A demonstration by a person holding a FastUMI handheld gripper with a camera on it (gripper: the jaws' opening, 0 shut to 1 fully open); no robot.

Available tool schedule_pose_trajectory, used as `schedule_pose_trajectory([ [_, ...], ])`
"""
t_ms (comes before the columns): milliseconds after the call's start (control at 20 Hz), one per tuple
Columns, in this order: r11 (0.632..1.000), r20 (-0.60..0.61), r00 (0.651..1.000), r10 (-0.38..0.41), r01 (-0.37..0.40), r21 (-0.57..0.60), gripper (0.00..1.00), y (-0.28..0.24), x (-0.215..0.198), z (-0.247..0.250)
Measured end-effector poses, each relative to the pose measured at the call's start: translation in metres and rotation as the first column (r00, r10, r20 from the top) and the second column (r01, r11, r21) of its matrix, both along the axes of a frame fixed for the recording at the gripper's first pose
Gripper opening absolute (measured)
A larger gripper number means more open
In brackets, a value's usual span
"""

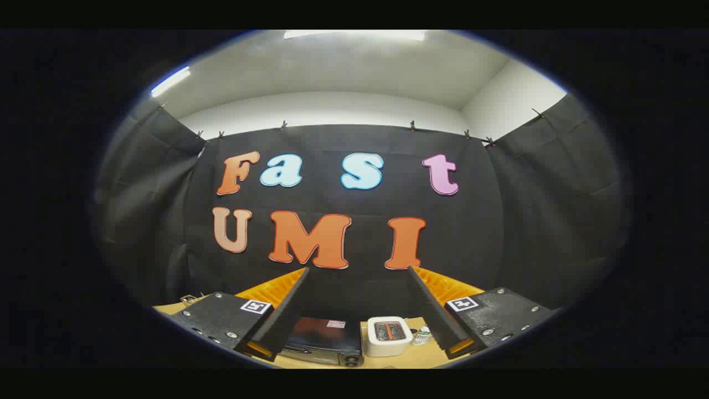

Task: Open the toaster oven, put the food inside, and close the toaster oven door.

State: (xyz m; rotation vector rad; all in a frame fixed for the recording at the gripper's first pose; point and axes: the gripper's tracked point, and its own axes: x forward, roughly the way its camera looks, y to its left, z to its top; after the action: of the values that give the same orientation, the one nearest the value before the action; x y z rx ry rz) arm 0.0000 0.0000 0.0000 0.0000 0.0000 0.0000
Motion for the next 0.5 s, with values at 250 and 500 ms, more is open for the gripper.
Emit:
schedule_pose_trajectory([
  [250, 1.0, -0.004, 1.0, 0.007, -0.007, -0.007, 0.99, -0.0013, -0.0041, 0.0025],
  [500, 1.0, -0.019, 1.0, 0.016, -0.015, 0.004, 0.99, -0.0071, -0.0056, 0.0064],
])
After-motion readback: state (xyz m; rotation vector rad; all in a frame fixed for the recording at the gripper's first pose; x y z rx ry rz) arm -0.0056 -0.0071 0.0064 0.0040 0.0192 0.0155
